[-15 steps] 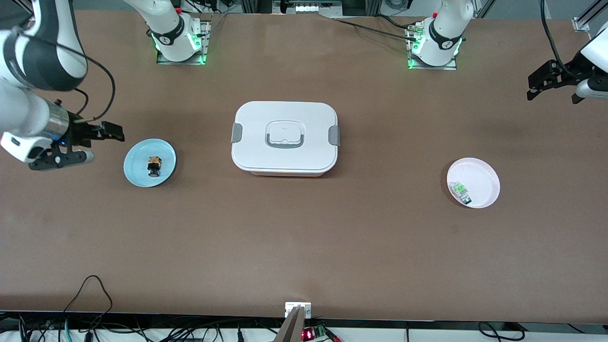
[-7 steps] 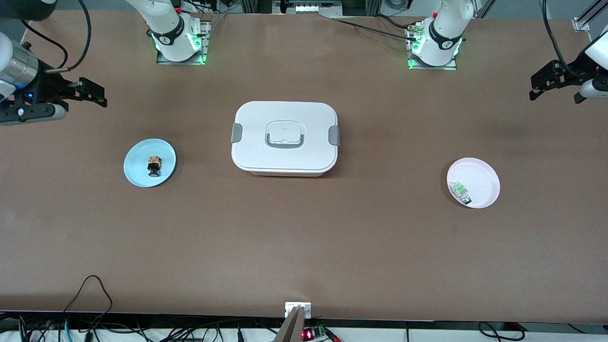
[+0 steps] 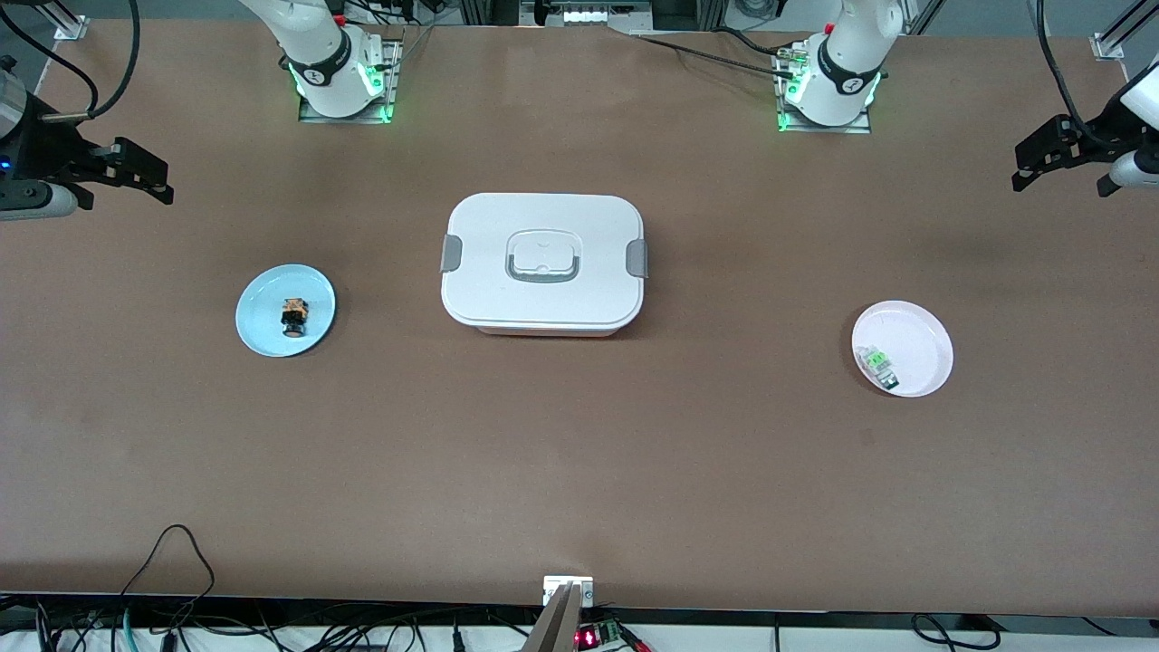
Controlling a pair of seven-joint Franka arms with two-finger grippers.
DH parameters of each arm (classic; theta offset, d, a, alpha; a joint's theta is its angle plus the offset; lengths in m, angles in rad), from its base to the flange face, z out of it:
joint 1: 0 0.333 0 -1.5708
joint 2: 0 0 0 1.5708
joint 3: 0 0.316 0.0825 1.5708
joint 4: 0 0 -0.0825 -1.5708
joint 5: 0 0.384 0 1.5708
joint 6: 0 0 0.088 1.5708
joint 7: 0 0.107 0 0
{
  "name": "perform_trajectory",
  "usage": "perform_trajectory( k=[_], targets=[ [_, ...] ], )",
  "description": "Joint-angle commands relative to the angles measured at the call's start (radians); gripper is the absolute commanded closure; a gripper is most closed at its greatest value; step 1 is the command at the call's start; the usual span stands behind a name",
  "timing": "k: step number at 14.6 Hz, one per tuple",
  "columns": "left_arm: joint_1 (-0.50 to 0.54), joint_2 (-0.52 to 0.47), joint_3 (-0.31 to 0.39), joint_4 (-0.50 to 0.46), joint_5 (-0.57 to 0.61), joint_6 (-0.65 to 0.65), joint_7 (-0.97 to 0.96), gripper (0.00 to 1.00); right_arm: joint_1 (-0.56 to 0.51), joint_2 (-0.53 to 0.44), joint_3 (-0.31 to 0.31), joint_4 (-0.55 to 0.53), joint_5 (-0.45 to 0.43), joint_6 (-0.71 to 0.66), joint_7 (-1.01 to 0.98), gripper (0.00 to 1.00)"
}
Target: Transfer orange switch to right arm and place
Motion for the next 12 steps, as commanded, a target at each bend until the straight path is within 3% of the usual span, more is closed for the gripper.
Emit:
perform_trajectory(
  k=[1,12],
  targets=[
    [-0.001,-0.01,0.005,-0.004,-0.021,-0.009,-0.002,0.0,-0.01,0.016,0.019,0.05,-0.016,-0.027,0.013,0.0],
    [-0.001,-0.01,0.005,-0.004,-0.021,-0.009,0.0,0.0,-0.01,0.018,0.019,0.05,-0.01,-0.031,0.014,0.0]
  ],
)
